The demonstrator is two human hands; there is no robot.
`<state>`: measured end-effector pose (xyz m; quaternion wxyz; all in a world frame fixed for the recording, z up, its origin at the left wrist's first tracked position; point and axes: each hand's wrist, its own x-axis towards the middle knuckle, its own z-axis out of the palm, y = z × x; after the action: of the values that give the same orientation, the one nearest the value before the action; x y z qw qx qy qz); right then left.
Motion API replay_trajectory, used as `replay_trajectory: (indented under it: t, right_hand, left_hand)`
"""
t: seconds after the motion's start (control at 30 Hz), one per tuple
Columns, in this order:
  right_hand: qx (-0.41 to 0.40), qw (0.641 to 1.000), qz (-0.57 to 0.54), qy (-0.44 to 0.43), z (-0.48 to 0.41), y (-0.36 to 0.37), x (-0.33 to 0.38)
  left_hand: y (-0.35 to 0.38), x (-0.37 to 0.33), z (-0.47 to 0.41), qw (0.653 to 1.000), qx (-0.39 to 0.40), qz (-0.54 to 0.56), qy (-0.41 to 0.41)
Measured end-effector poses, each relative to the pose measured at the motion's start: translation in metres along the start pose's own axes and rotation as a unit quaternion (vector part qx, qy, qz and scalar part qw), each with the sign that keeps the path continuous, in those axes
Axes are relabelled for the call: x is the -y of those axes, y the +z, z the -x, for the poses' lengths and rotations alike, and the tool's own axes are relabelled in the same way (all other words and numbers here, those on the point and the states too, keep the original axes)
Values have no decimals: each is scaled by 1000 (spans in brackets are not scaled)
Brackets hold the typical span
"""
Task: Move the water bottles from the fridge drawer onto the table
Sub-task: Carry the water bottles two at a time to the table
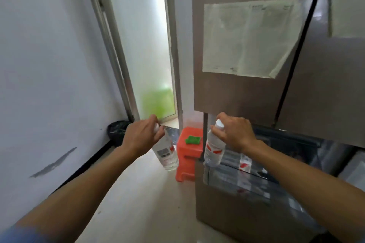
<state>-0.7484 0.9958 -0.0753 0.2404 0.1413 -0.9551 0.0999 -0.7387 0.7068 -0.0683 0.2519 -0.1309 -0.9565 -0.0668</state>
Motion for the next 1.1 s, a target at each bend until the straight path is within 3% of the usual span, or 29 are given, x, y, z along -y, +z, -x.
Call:
replay_trajectory:
  t: [0.27, 0.57, 0.83, 1.1]
  right_hand:
    - [80, 984, -59, -148, 1, 67, 199]
    - [170, 932, -158, -279, 43, 129, 482]
    - [206, 856, -187, -435, 60, 168, 699]
    - [232, 755, -209, -576, 63, 225, 902]
  left_hand:
    - [-70, 141, 168, 982, 88, -77, -147]
    - [-166, 298, 383, 924, 165, -158, -308]
    - [-228, 384, 533, 838, 159, -167, -495]
    - [-265, 477, 631, 744, 172, -172, -622]
